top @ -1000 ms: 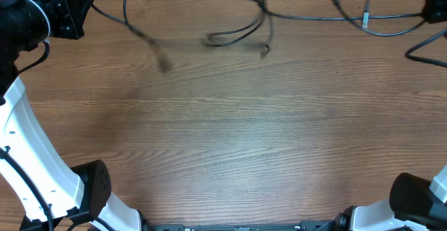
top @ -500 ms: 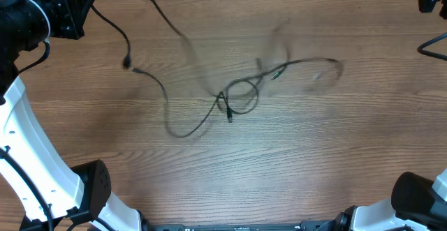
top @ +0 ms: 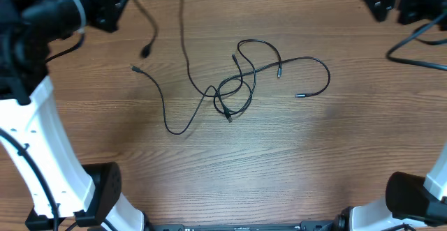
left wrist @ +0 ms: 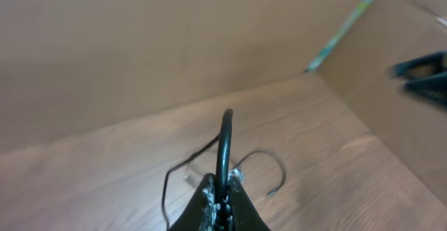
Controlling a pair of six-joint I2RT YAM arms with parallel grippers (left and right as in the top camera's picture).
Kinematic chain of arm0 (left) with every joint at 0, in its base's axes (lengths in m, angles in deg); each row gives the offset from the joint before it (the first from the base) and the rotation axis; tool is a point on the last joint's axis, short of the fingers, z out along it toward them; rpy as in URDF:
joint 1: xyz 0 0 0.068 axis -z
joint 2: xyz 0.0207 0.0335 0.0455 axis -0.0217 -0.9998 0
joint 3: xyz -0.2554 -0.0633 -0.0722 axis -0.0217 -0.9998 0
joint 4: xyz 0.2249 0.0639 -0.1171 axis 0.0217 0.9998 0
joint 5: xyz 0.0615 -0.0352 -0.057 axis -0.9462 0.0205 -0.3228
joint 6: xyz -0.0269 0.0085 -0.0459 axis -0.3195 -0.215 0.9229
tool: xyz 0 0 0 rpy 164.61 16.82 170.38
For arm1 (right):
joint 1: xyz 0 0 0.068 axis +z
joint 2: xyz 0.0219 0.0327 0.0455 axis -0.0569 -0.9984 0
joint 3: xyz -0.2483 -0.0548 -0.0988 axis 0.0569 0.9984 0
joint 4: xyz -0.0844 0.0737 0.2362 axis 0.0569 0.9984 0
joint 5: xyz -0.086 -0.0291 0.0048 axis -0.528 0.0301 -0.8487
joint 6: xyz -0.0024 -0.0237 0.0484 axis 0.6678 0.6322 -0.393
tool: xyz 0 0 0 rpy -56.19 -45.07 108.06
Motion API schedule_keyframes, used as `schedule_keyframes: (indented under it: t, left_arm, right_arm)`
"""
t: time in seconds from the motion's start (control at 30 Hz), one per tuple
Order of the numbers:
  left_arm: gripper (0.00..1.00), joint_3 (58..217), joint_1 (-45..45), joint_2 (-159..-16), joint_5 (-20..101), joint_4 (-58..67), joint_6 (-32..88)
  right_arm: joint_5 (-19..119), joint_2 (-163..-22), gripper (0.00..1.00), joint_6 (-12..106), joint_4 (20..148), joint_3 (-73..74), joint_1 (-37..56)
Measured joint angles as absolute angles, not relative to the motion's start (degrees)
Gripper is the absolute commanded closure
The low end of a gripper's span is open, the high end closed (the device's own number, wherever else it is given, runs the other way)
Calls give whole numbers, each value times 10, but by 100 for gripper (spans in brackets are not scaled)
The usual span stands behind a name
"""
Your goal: Untangle cables
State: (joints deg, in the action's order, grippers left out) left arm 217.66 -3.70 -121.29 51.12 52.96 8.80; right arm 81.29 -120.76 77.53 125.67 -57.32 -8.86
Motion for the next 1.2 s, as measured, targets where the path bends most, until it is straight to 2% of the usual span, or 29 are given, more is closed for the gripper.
schedule_keyframes:
  t: [0.2,0.53,0.67,0.77,0.93,0.97,1.03,1.2]
  left_arm:
    - [96,2177,23,-1213,498,471,123]
    - [96,2177,31,-1213,490,456,153]
    - [96,2177,49,-1213,488,445,176]
    - [96,2177,76,-1213,481,435,194]
    - [96,2177,131,-1213,438,424,222]
    - [96,2177,138,-1213,430,424,229]
    - [96,2177,141,-1214,424,422,238]
    - [96,2177,141,-1214,412,392,295]
  right_arm:
    - [821,-1253,0,806,1323,-573,-24]
    - [866,-1363,0,877,1346,-573,68]
    - [899,-1385,1,912,1307,-573,132]
    - [911,-1400,9,925,1282,-573,182]
    - [917,-1432,9,932,1229,-573,251]
    - [917,-1433,9,932,1224,-573,255]
    - [917,-1433,2,932,1209,-573,259]
    - [917,-1433,0,925,1175,-573,258]
